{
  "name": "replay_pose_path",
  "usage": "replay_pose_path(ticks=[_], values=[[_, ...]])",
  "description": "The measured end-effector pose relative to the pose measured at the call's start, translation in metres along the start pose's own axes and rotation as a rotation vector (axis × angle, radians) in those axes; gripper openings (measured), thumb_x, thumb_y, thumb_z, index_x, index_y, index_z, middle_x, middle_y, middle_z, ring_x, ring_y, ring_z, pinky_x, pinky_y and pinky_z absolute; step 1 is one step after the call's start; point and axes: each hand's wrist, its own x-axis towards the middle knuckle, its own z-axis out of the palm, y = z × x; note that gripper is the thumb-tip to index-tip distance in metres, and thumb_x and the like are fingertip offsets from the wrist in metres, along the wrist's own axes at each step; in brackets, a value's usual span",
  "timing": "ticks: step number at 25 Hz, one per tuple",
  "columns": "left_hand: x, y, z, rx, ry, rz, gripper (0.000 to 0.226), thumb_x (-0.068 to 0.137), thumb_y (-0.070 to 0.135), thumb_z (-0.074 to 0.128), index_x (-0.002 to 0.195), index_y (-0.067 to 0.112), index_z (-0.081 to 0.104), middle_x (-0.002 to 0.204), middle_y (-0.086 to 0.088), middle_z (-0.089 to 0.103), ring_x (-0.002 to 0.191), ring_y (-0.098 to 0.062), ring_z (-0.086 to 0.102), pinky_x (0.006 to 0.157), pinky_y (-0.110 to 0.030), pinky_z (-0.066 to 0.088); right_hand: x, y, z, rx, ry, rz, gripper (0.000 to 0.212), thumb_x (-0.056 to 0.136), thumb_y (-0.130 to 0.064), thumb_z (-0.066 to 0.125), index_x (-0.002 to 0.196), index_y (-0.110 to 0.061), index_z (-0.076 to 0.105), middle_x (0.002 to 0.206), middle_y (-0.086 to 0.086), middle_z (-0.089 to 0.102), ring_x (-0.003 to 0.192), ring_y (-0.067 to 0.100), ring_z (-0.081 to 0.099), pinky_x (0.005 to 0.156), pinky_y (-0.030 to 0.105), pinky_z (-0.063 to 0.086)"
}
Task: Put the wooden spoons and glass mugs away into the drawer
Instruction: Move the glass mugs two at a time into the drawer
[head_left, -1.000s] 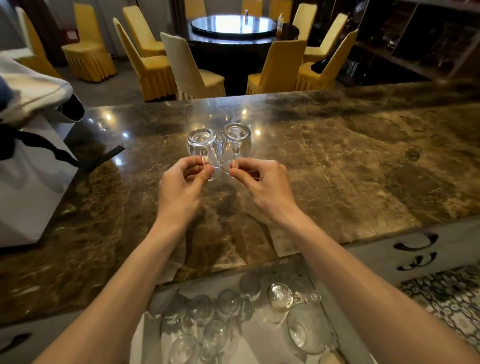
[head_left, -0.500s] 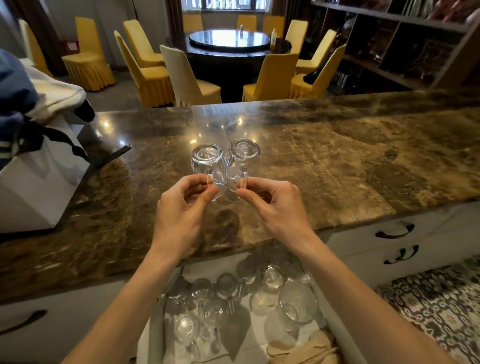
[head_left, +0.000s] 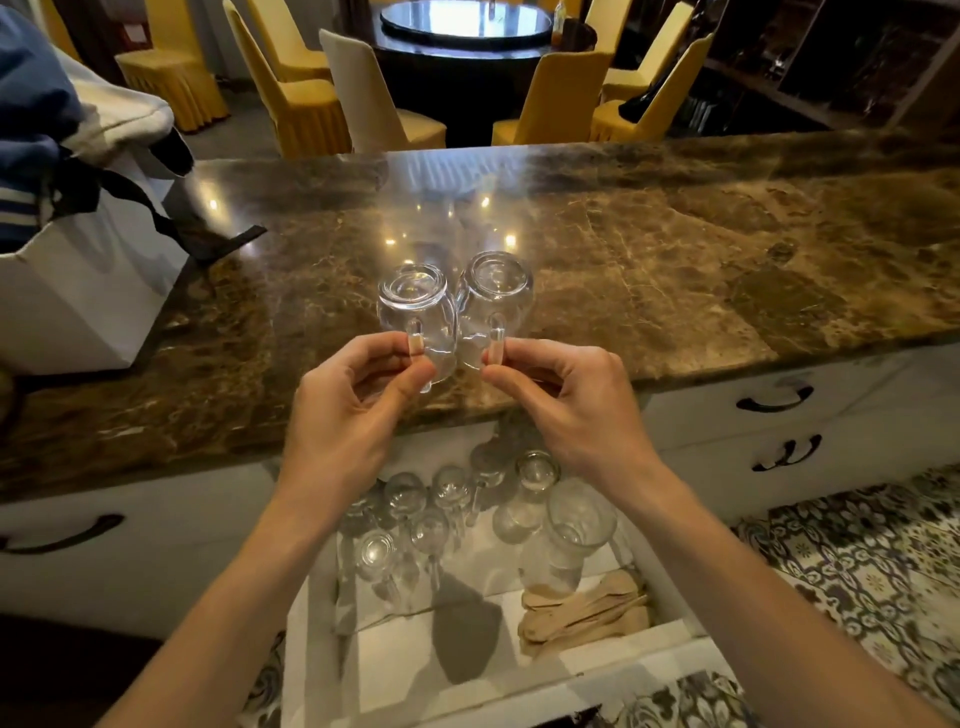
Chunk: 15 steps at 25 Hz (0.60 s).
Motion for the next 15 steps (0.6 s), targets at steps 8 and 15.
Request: replay_pose_path(ticks=[8, 15], values=[[-0.05, -0.017, -0.008, -0.005, -0.014, -0.073, 0.021, 0.071, 0.034, 0.07, 0.092, 0.032, 0.066, 0.086, 0.013, 0.072, 0.079, -0.002, 0.068, 0.072, -0.01, 0.05, -0.056, 0.012, 0.009, -0.006, -0.096, 0.07, 0.016, 0.083, -0.023, 0.069, 0.097, -0.019, 0.074, 0.09, -0.01, 0.074, 0.085, 0.005, 0.068, 0.077, 0.033, 0.057], [-0.092, -0.052, 0.002, 0.025, -0.049, -0.239, 0.02, 0.069, 0.032, 0.07, 0.089, 0.031, 0.065, 0.084, 0.016, 0.071, 0.075, 0.0, 0.066, 0.067, -0.009, 0.05, -0.105, 0.043, 0.026, -0.023, -0.147, 0.189, 0.012, 0.082, -0.02, 0.071, 0.093, -0.022, 0.075, 0.085, -0.015, 0.073, 0.081, -0.003, 0.066, 0.074, 0.017, 0.054]])
